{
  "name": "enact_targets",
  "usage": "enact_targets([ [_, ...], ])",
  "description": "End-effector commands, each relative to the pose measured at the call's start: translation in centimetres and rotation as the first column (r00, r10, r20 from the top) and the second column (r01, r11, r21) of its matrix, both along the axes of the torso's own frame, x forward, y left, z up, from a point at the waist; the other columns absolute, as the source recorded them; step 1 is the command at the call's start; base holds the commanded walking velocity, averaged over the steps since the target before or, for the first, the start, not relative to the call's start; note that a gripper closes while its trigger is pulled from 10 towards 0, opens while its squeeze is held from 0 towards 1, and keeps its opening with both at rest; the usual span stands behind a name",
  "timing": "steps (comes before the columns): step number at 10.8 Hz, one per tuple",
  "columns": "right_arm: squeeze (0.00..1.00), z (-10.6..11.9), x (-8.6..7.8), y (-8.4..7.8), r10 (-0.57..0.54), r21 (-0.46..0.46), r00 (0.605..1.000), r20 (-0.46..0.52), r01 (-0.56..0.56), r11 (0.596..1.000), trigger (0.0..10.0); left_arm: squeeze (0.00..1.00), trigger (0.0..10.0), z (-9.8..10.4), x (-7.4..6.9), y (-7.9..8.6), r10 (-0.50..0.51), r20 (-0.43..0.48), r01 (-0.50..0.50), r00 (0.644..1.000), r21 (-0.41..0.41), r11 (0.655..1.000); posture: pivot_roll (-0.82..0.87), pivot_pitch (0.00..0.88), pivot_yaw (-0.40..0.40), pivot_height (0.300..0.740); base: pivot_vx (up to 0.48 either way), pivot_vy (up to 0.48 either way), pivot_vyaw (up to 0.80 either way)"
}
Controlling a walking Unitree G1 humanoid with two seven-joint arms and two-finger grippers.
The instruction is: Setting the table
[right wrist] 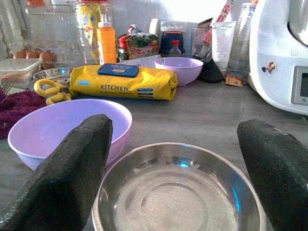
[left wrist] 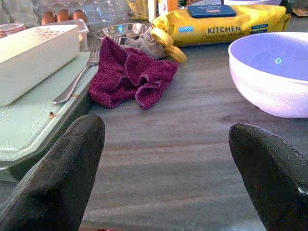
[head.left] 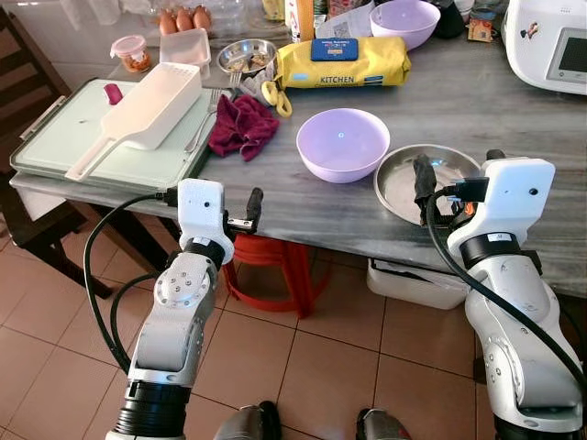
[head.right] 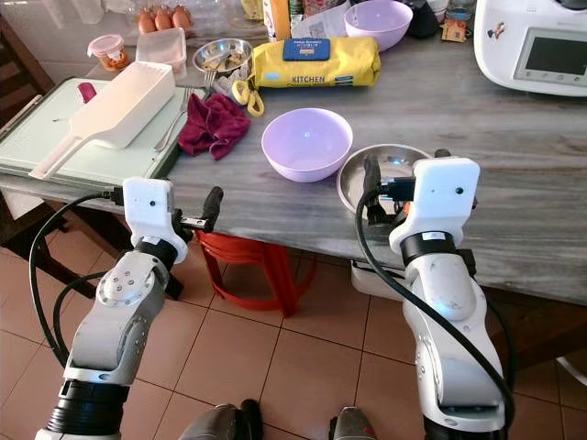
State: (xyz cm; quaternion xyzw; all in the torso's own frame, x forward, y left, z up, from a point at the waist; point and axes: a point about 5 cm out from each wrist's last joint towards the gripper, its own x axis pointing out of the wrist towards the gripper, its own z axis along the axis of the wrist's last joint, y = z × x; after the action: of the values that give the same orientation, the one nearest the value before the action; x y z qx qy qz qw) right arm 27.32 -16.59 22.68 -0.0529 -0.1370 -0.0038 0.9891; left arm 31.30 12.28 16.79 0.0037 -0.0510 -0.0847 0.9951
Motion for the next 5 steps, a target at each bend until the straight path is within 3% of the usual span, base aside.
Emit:
enact_targets([
  [1,0.0,-0.01,0.08,0.2,0.016,0.006,1.0,0.0,-0.016,1.0,10.0,0.0,10.0,-0.29,0.04,0.49,0.022,-0.017,-0.022,1.0,0.014,1.0,-0.15,0.175,0.117,0.74,0.0,0.0,0.0],
  [2,0.0,0.0,0.11,0.17,0.015,0.006,1.0,0.0,-0.015,1.0,10.0,0.0,10.0,-0.32,0.03,0.49,0.023,-0.017,-0.023,1.0,0.016,1.0,-0.15,0.175,0.116,0.74,0.0,0.0,0.0],
  [5,0.0,0.07,0.19,0.09,0.017,0.006,1.0,0.001,-0.017,1.0,10.0,0.0,10.0,-0.5,-0.04,0.44,0.023,-0.025,-0.023,0.999,0.021,1.0,-0.15,0.173,0.114,0.74,-0.269,0.0,0.0],
])
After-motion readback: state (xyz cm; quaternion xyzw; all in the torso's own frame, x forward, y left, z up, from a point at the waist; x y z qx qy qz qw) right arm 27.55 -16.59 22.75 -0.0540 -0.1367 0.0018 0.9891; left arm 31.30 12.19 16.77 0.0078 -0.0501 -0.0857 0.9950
